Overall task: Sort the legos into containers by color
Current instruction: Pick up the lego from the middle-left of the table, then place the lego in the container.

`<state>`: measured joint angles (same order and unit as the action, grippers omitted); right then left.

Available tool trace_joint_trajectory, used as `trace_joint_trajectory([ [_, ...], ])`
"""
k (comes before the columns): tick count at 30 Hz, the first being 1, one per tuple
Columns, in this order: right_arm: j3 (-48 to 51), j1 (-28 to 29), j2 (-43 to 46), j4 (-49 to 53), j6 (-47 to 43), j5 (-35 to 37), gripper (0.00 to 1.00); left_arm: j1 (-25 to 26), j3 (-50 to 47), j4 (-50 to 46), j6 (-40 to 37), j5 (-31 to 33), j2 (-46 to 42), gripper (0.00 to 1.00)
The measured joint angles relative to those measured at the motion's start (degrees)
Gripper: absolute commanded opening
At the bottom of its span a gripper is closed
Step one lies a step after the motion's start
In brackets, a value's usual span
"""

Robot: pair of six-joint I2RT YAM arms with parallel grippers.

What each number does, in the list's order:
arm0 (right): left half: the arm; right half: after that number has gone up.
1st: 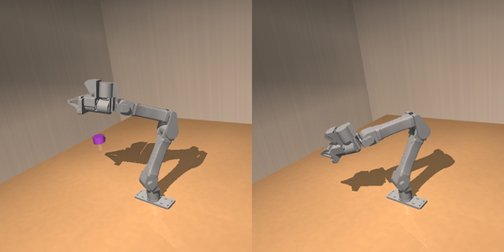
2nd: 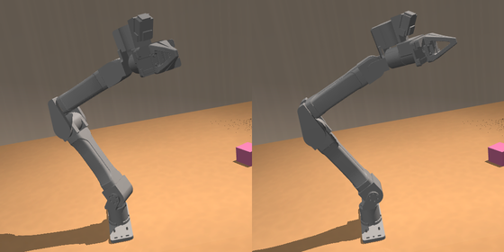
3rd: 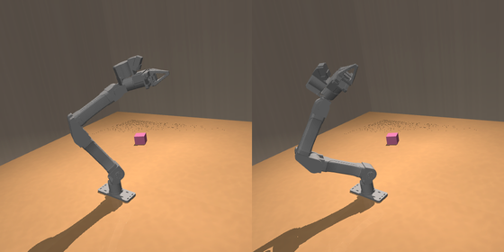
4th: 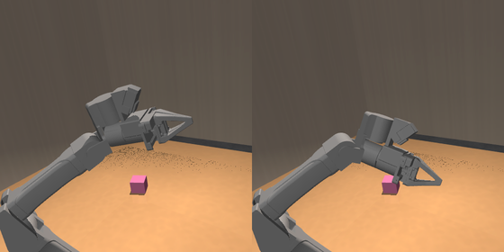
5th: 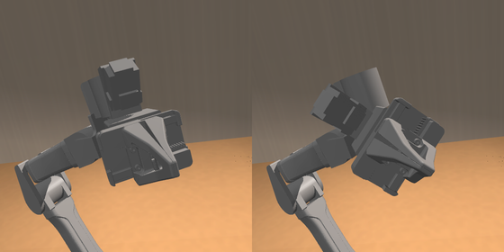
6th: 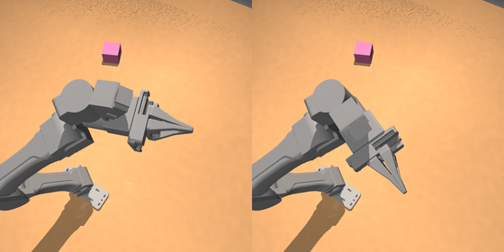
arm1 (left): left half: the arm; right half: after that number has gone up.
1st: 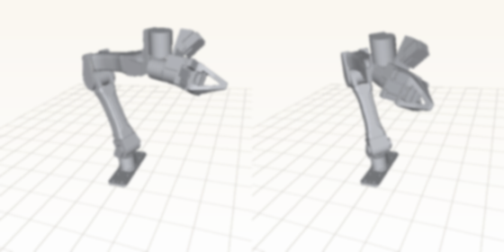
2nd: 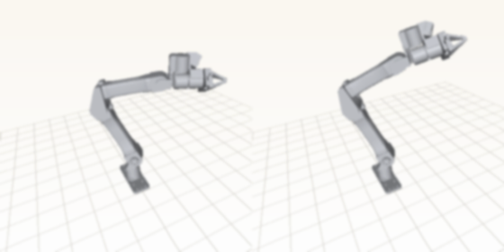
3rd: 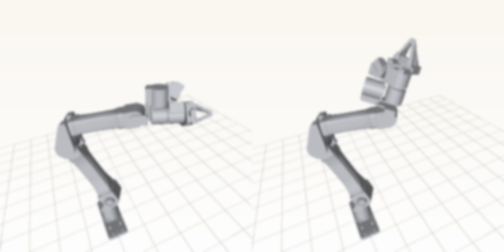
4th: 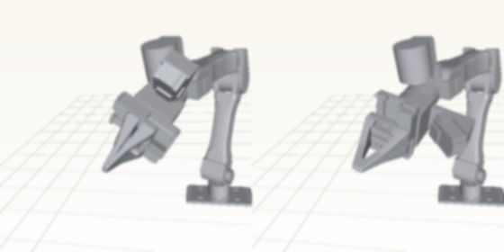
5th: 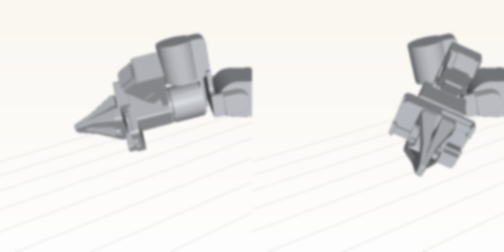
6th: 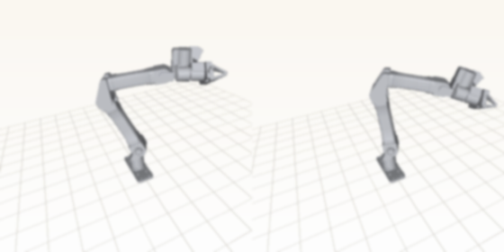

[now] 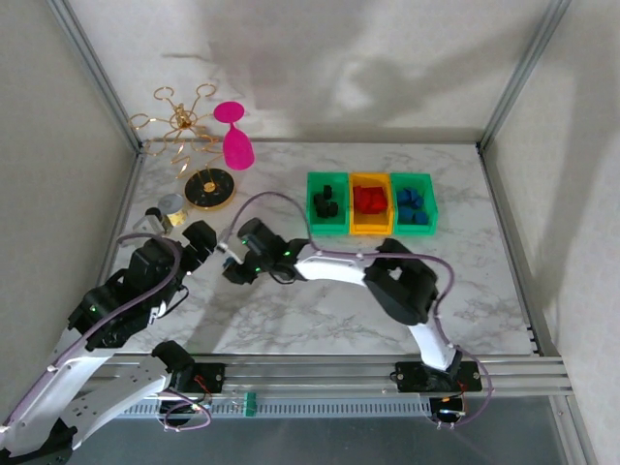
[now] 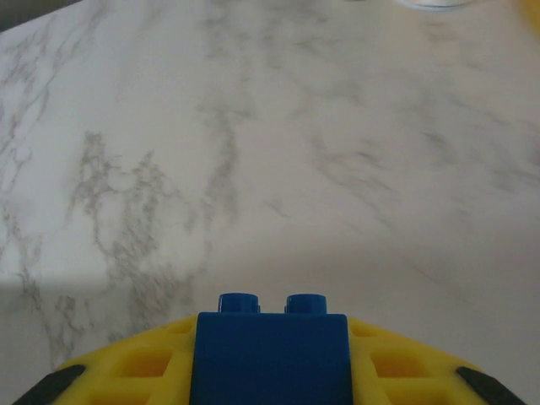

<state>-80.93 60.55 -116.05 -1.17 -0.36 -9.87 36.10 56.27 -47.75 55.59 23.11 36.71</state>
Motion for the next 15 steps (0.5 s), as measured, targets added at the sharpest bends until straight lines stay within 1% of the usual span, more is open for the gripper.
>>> trace_joint_trajectory([
  [3, 6.34, -3.67, 6.62, -0.39, 4.26, 2.23, 0.22, 0.00, -0.11, 1.22, -0.55, -2.34, 0.00, 1.00],
  [8, 14.71, -8.02, 16.22, 0.57, 10.12, 5.40, 0.23, 0.02, -2.60, 7.06, -2.45, -7.63, 0.48, 1.00],
  [12, 18.27, -10.82, 23.06, 2.99, 13.40, 7.58, 0.24, 0.59, -6.32, 12.74, -3.30, -11.19, 2.86, 1.00],
  [15, 19.23, -13.53, 27.32, 5.01, 15.54, 9.16, 0.25, 2.80, -8.55, 16.46, -3.61, -12.11, 5.05, 1.00],
])
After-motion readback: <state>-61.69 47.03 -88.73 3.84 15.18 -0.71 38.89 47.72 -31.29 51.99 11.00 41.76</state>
